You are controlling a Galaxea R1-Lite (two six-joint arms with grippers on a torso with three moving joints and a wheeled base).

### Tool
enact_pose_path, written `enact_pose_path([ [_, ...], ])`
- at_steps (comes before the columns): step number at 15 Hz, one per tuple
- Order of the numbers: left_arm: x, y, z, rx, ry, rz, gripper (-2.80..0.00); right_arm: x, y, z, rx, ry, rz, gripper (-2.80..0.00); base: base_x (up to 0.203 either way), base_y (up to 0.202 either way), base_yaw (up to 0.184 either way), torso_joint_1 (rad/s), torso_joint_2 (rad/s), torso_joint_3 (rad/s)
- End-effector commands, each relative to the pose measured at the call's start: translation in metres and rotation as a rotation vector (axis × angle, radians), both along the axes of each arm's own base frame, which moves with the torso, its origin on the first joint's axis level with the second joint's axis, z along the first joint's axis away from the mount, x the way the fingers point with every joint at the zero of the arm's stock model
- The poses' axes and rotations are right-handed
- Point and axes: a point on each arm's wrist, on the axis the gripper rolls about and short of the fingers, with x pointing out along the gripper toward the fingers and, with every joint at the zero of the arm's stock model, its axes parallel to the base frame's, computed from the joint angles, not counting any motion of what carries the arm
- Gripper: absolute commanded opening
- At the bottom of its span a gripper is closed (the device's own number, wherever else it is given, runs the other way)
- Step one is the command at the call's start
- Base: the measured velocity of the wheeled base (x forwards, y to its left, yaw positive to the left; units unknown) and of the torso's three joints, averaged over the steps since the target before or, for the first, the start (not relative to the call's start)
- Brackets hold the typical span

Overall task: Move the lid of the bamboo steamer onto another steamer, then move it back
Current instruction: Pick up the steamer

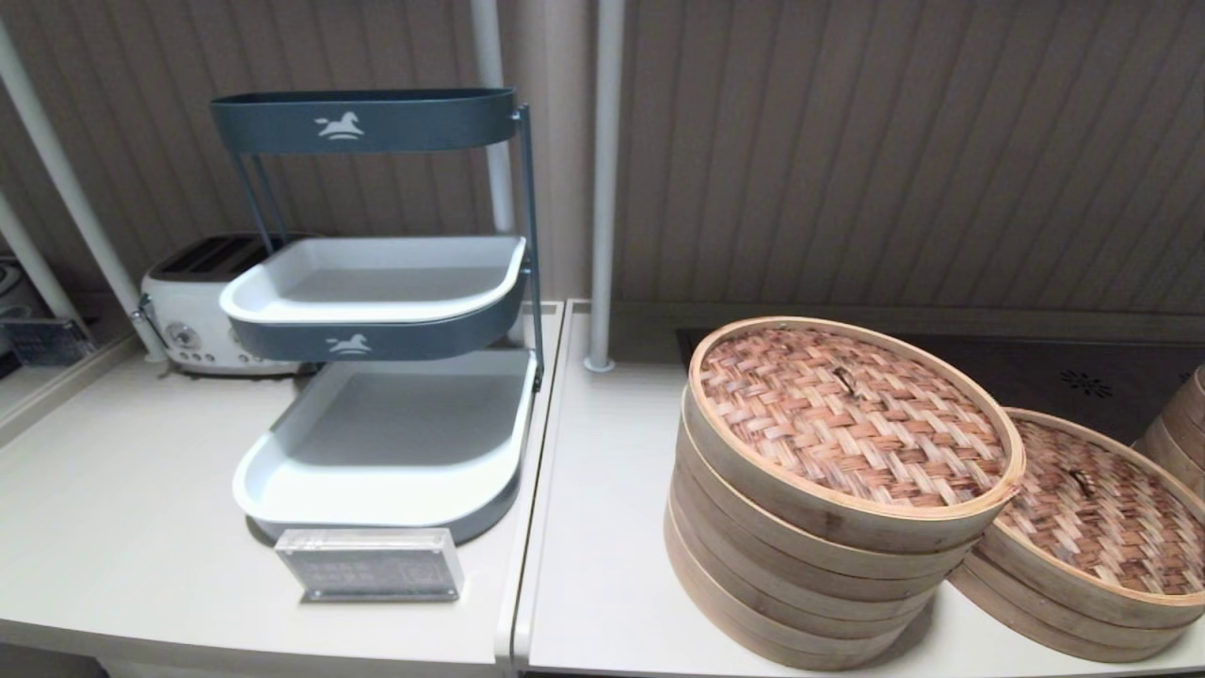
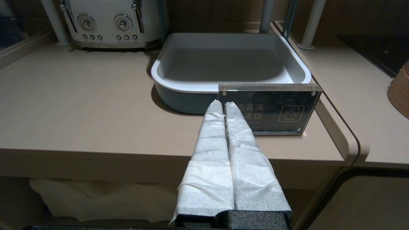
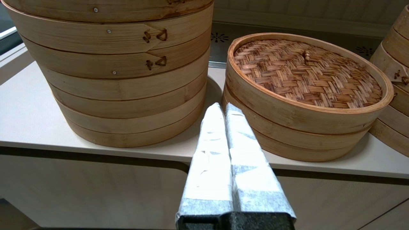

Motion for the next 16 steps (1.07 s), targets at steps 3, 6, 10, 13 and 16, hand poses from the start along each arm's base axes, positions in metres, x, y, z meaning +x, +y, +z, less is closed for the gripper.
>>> enact_pose_path([
  [3,0.002,0.0,-0.008,0.0,0.027,0.0,-2.8,0.001,0.0,-0.003,-0.015,0.01,-0.004,-2.8,0.0,0.0,0.0,0.0,0.0,0.0],
  [6,0.002,0.0,-0.008,0.0,0.027,0.0,-2.8,0.001,0.0,-0.004,-0.046,0.012,-0.004,-2.8,0.0,0.0,0.0,0.0,0.0,0.0],
  [10,0.002,0.0,-0.008,0.0,0.027,0.0,-2.8,-0.017,0.001,0.048,-0.044,-0.074,0.026,-2.8,0.0,0.0,0.0,0.0,0.0,0.0],
  [13,0.002,0.0,-0.008,0.0,0.027,0.0,-2.8,-0.027,0.002,0.097,-0.035,-0.049,0.081,-2.8,0.0,0.0,0.0,0.0,0.0,0.0],
  [16,0.002,0.0,-0.008,0.0,0.027,0.0,-2.8,0.006,0.002,0.17,-0.005,-0.003,0.103,-2.8,0.0,0.0,0.0,0.0,0.0,0.0],
])
